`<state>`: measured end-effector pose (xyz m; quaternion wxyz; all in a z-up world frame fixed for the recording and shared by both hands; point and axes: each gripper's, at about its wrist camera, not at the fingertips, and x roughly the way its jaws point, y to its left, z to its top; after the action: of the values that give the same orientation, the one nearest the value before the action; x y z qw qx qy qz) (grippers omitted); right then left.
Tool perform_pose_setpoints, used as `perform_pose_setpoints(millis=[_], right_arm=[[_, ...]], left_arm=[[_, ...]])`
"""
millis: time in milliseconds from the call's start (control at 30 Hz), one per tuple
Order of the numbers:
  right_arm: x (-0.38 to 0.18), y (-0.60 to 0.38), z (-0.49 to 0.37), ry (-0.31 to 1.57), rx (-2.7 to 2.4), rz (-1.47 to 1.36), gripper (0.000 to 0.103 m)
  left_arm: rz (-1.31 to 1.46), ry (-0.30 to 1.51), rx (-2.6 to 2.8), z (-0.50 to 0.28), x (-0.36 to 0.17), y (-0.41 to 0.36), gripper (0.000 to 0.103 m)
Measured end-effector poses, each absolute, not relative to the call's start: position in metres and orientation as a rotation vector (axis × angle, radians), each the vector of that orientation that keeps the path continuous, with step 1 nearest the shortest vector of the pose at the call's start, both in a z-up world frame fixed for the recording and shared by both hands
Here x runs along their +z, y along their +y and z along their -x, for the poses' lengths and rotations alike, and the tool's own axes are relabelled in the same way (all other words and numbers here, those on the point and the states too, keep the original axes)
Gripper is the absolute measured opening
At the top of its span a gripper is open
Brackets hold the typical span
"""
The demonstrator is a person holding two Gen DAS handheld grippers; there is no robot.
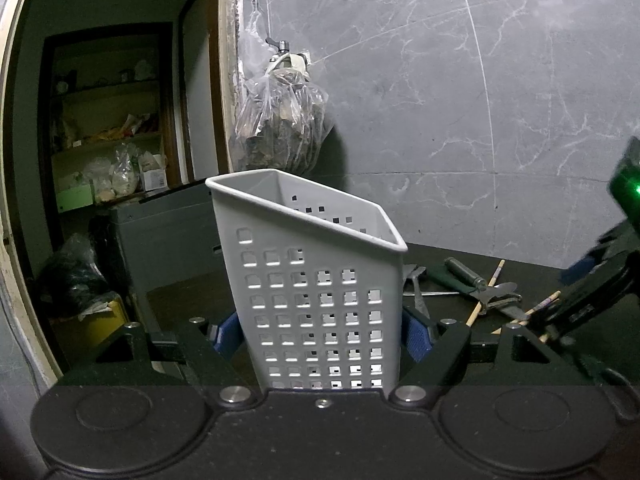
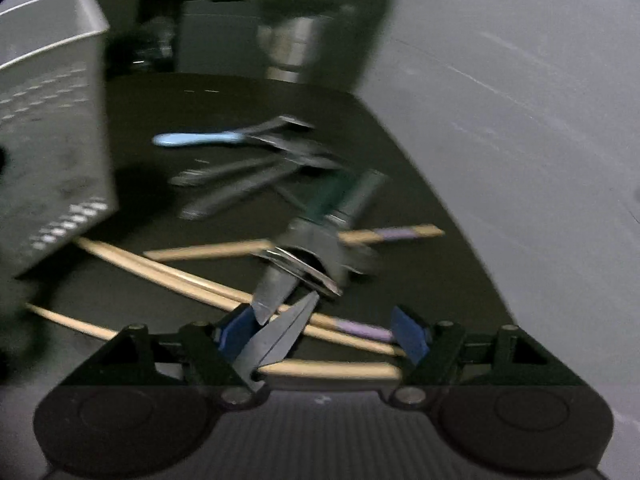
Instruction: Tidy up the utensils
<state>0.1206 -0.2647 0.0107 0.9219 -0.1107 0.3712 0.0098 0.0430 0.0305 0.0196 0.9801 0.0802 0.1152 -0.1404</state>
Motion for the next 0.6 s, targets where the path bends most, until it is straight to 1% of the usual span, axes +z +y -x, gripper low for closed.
perform_pose_setpoints(millis=[167,300,367,467,600], right_arm=[[0.018,-0.301,-0.085,0.724,0.038,0.163,0.079],[0.023,-0.294,-0.039,0.709,0.198,0.356,0.08],[0.019,-0.286,-0.021,0.732,0.233,0.466,0.08],[0.011,-0.278,-0.012,0.77,0.317,0.489,0.08],[0.011,-0.257,-0.016,0.721,0.369,0.483,0.08]], left_arm=[[-0.162,0.234,-0.28,-0.042,0.02,0.029,0.079],[-0.166,0.232,-0.278,-0.042,0.02,0.03,0.079],[-0.175,0.232,-0.271,-0.041,0.019,0.028,0.079],[-0.175,0.233,-0.268,-0.042,0.019,0.027,0.079],[-0.171,0.231,-0.27,-0.041,0.019,0.027,0.079]])
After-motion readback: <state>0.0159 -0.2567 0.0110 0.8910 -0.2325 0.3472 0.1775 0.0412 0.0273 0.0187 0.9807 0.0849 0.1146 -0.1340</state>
